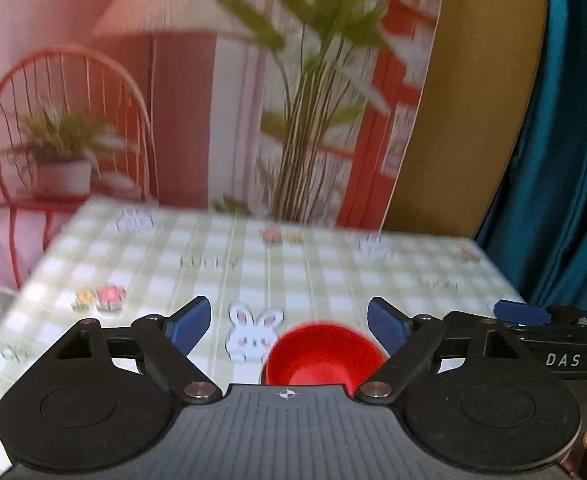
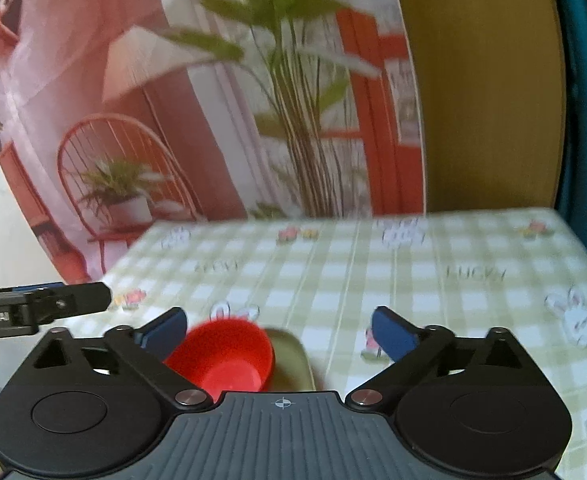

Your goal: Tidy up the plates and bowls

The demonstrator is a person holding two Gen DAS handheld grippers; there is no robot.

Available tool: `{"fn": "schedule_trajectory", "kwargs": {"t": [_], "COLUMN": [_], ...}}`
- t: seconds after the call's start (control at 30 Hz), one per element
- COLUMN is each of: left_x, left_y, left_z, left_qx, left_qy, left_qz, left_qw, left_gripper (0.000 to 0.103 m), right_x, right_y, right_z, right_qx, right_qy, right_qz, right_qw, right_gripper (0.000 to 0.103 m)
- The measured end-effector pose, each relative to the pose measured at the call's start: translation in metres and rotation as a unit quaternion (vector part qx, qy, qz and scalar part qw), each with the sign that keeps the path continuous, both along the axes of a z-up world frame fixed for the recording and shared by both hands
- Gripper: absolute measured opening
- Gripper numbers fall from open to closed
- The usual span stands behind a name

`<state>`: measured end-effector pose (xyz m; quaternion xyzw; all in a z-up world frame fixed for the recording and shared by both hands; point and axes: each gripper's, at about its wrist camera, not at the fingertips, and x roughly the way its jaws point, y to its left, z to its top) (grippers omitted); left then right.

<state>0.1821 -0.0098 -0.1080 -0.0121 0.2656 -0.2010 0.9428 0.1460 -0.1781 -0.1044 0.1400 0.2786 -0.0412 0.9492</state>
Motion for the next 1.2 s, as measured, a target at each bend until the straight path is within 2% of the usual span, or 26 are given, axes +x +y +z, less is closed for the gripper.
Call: {"fn": "schedule_trajectory", "kwargs": {"t": [0.17,0.3,0.43,0.63,0.87,1.2], "left_x": [-0.028,-0.053,-0.077,-0.111,-0.138,-0.145], "left_y": [-0.001,-0.008,-0.006,-0.005,-0.001,0.003], "left_z": [0.040,0.073,0.103,0.135,0.156,0.160], "left_qx": [0.029,0.060,0.051,0.043,0.022,0.008], "left_qy": [-0.056,-0.117,-0.153,-0.197,-0.216,-0.218], "left_qz": [0.031,0.058,0.069,0.085,0.095,0.094], "left_qw": [0.9975,0.9896,0.9846,0.9758,0.9715,0.9715], "left_gripper": [0.088,0.089,0.090,0.090,0.093,0.094], "right_x": [-0.016,-0.034,-0.055,-0.081,-0.099,-0.104], "right_y": [0.001,0.003,0.003,0.011,0.021,0.032], "right_z": [0.044,0.079,0.110,0.144,0.163,0.171], "right_qx": [-0.028,-0.045,-0.048,-0.068,-0.077,-0.083], "right_qy": [-0.038,-0.078,-0.105,-0.123,-0.134,-0.141], "right_qz": [-0.003,-0.013,-0.020,-0.035,-0.039,-0.032], "right_qw": [0.999,0.996,0.993,0.989,0.987,0.986], "right_gripper": [0.103,0.103,0.103,0.103,0.103,0.103]}}
